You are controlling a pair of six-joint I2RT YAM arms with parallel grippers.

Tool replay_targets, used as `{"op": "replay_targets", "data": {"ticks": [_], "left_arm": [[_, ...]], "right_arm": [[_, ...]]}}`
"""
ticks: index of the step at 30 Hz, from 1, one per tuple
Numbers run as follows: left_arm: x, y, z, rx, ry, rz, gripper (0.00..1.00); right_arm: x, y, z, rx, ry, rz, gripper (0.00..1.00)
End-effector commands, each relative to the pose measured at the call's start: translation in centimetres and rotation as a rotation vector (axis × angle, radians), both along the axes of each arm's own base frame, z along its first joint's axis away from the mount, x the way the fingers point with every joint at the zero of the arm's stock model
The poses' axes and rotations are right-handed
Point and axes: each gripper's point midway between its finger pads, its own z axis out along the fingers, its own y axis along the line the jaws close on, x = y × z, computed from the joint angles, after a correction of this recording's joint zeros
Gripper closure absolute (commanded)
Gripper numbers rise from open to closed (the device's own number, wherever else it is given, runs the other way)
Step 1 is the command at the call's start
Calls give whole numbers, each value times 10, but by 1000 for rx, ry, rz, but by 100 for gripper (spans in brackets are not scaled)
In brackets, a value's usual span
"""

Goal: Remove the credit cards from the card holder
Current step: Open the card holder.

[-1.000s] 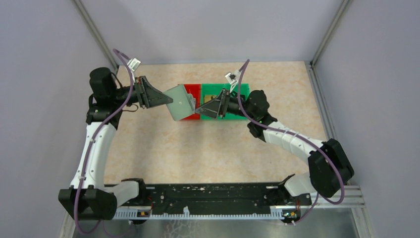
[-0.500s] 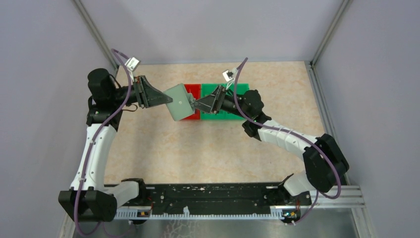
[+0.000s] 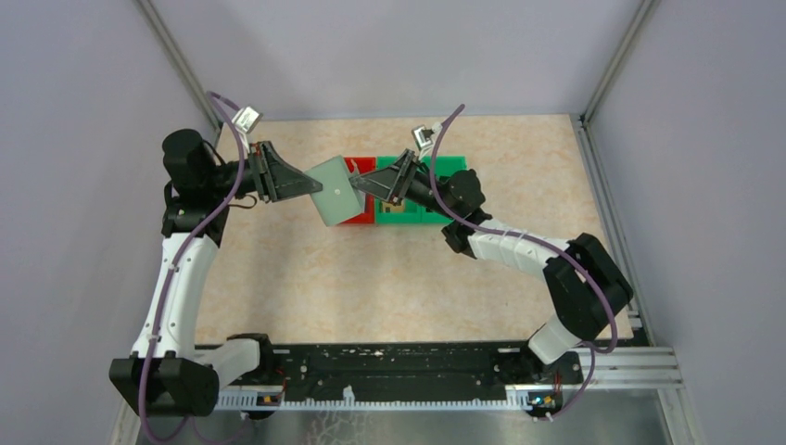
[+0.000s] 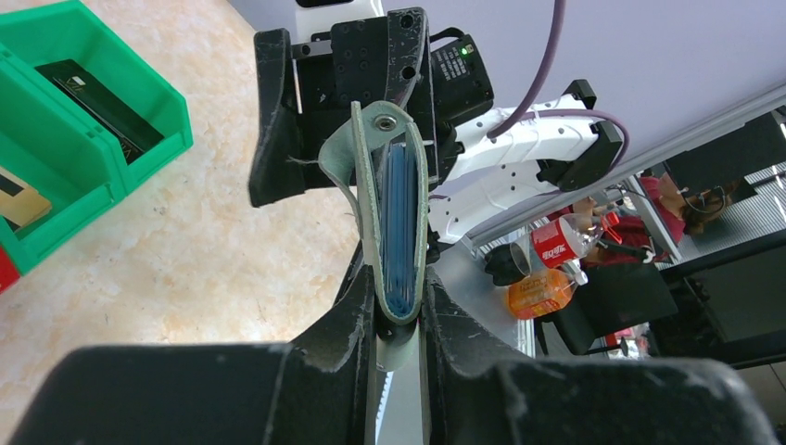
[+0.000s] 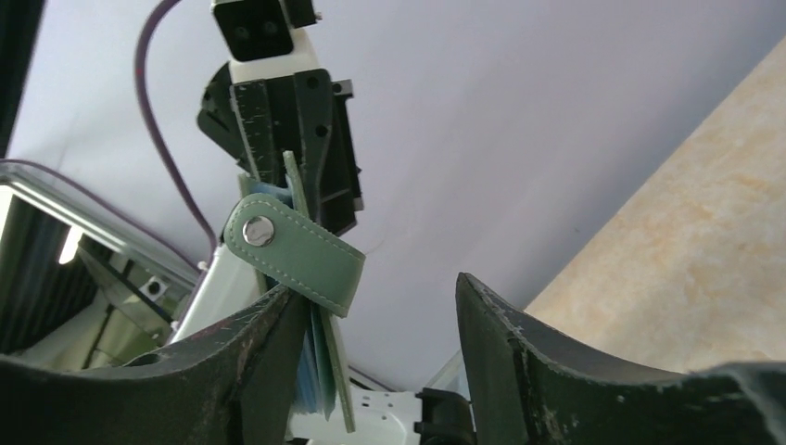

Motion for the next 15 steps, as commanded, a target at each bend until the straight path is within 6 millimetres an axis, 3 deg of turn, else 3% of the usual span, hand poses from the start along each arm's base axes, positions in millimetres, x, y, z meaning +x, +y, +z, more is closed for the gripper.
{"op": "replay_targets", "data": {"ticks": [1,6,11,15], "left_arm": [[-5,0,7,-2,-46,-7,100],[-3,1,5,2,-50,2,100],[-1,1,4,7,-50,15,100],[-1,1,6,7,-54,18,100]], "right_arm": [[-20,-5,53,164,-85,43,45],[-17,-10,60,180,-66,-1,67],[-6,-10,54,126,-19,-100,79],[0,-17,46,127,34,-165,81]]}}
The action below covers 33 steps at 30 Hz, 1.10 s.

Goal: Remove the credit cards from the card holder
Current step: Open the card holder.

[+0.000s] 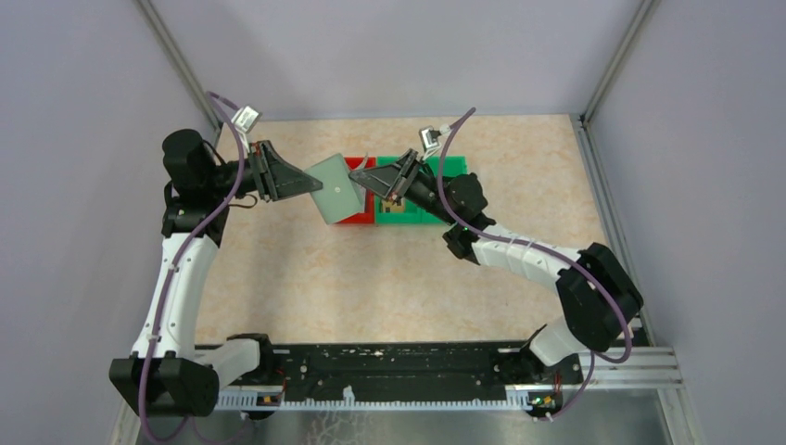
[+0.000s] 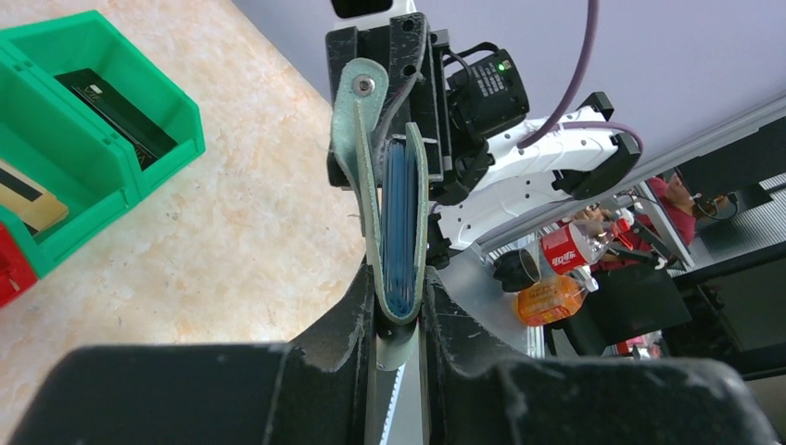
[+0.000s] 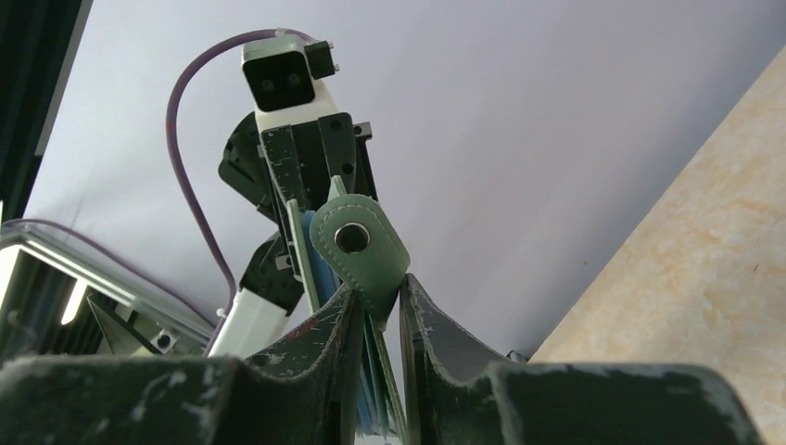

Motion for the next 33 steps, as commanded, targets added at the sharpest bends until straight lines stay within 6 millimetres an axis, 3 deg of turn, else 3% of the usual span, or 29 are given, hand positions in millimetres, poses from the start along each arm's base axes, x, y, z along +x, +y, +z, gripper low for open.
{"op": "replay_targets", "data": {"ticks": [1,4,7,11,13,14,15,17,23,33], "left_arm": [[-5,1,7,2,-39,1,100],[-5,1,8,1,-37,0,100],[-5,0,8,2,-42,-2,100],[-6,1,3,16,-56,4,98],[-5,2,-1,31,-71,9,77],[-5,2,-5,42,-82,8,54],[-5,2,-9,52,-87,8,41],[-4,3,-16,72,-103,9,32],[-9,4,-31,96,-134,-18,28],[-34,4,-52,130,-251,-115,38]], "right_arm": [[-1,-17,25,63,-19,-101,81],[-2,-14,26,61,-20,-94,85],[-3,-12,31,66,-27,-81,99],[-5,-14,32,59,-35,-80,100],[-7,-16,37,49,-68,-77,100],[-9,-17,41,39,-91,-75,100],[-10,-18,46,24,-123,-71,100],[-13,-15,48,-42,-169,-57,100],[-27,-12,54,-196,-311,-12,100],[-46,-5,64,-257,-394,112,100]]}}
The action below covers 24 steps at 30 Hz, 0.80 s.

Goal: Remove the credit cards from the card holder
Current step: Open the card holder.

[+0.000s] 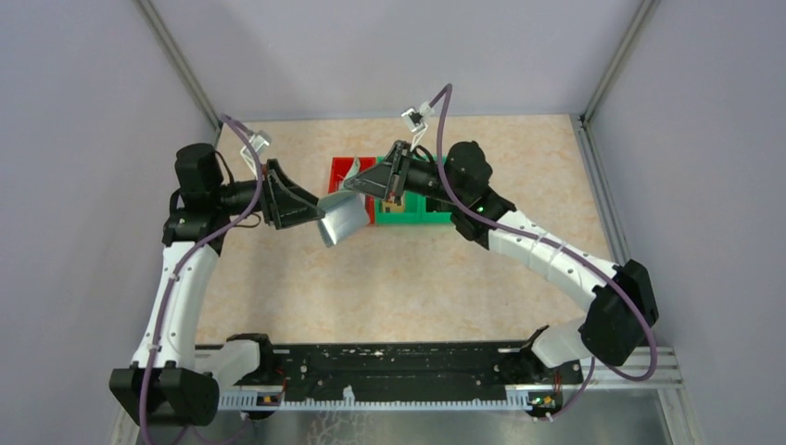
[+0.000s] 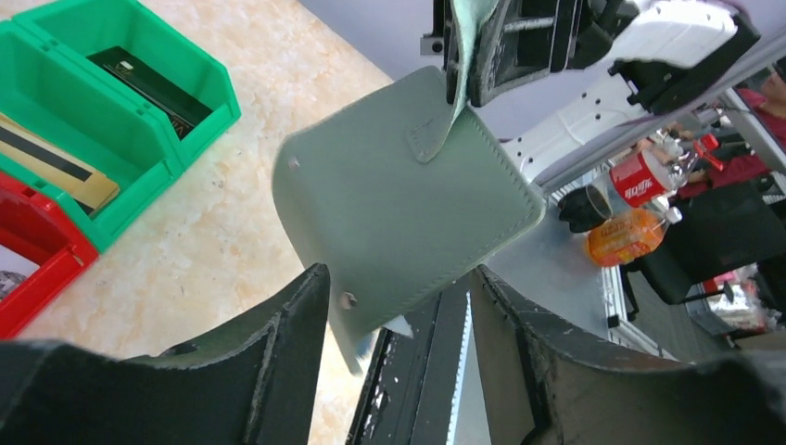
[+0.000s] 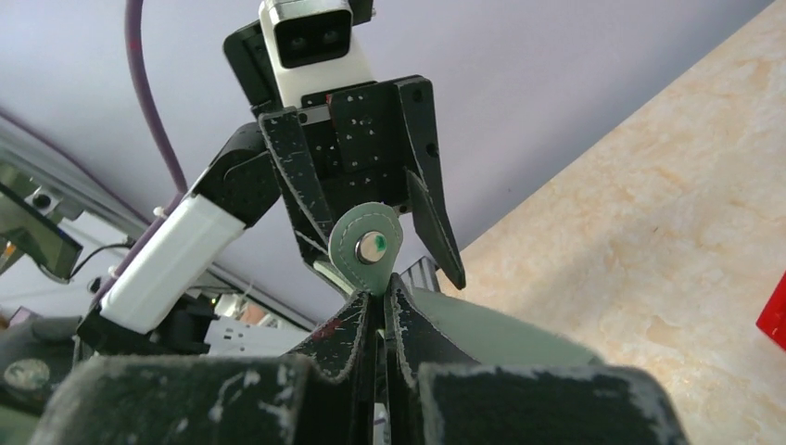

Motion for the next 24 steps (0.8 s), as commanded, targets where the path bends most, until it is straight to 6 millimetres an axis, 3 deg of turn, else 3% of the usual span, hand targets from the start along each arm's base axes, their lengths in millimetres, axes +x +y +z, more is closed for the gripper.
{"op": "replay_targets", "data": {"ticks": [1,7,12,17,24], "left_arm": [[-20,1,-9,24,-104,-74,38],[-15,6,-23,109,-211,-20,39],[-3,10,-19,142,-283,42,45],[4,11,-13,146,-325,82,61],[-10,11,-6,140,-426,66,77]], "right_arm": [[-17,-6,46,47,-127,64,100],[-18,-4,54,55,-111,81,100],[-28,8,50,19,-80,159,100],[-34,21,46,-33,-50,199,100],[-36,25,48,-38,-16,219,100]]}}
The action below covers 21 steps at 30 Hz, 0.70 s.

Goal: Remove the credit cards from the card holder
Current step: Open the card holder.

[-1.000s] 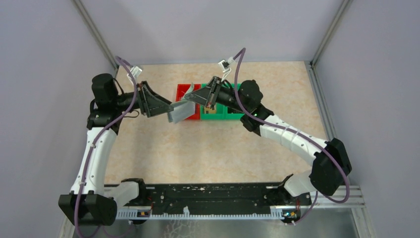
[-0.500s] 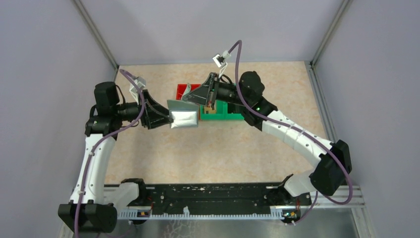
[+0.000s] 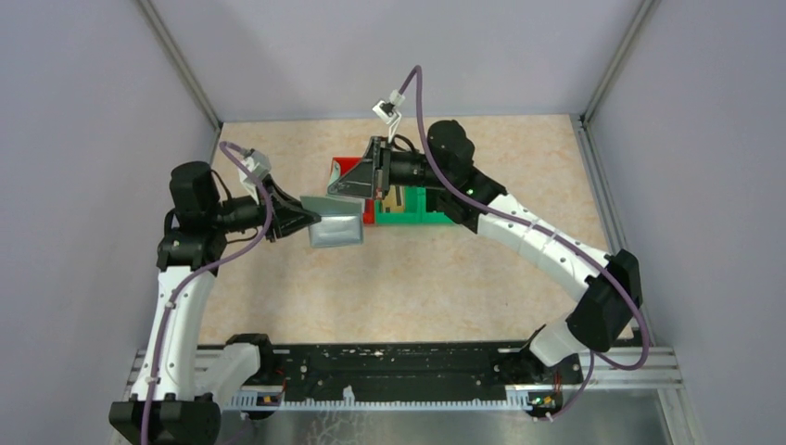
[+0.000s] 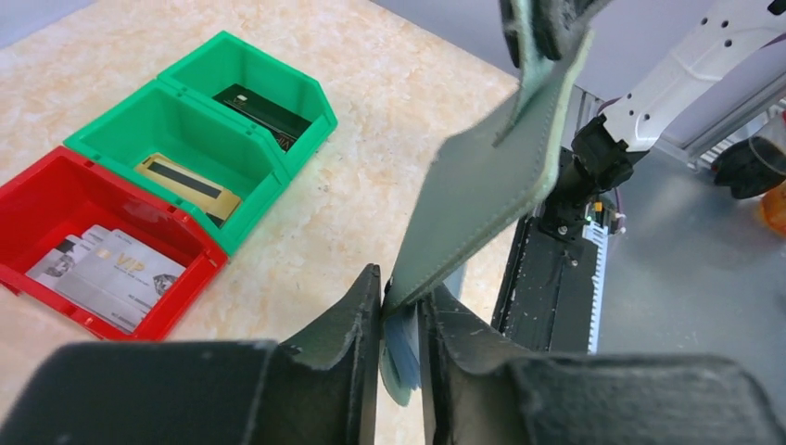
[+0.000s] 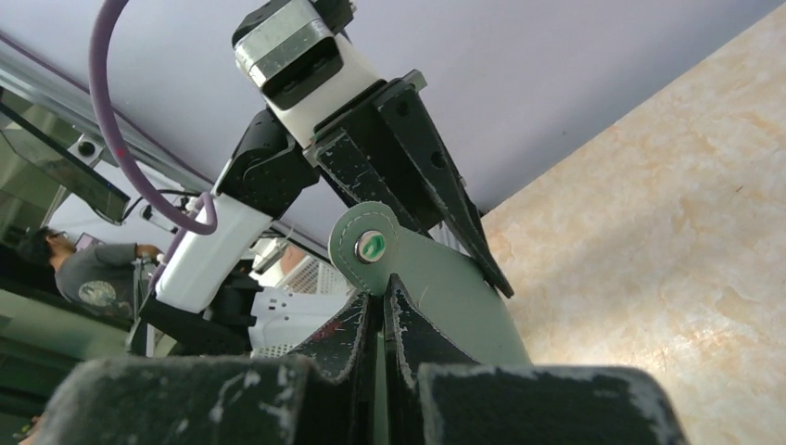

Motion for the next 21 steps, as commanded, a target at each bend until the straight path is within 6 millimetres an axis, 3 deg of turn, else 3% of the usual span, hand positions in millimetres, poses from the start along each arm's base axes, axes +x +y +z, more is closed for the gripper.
{"op": "replay_targets", "data": {"ticks": [1,8,10,14,21], "left_arm": [[-6,0,14,6,-134,-19,79],[-13,-2,18,0,-166,-56,100],[-14,-3,21,-5,-172,-61,100],[-18,-5,27,-23,-171,-87,100],[-26,-8,39,-70,-137,-110,100]], "right_arm": [[-8,0,34,62,-51,25,100],[-11,0,40,69,-48,43,100],[-11,-1,41,64,-55,43,98],[-10,-2,38,48,-71,35,76],[1,-16,45,52,-99,-5,56]]}}
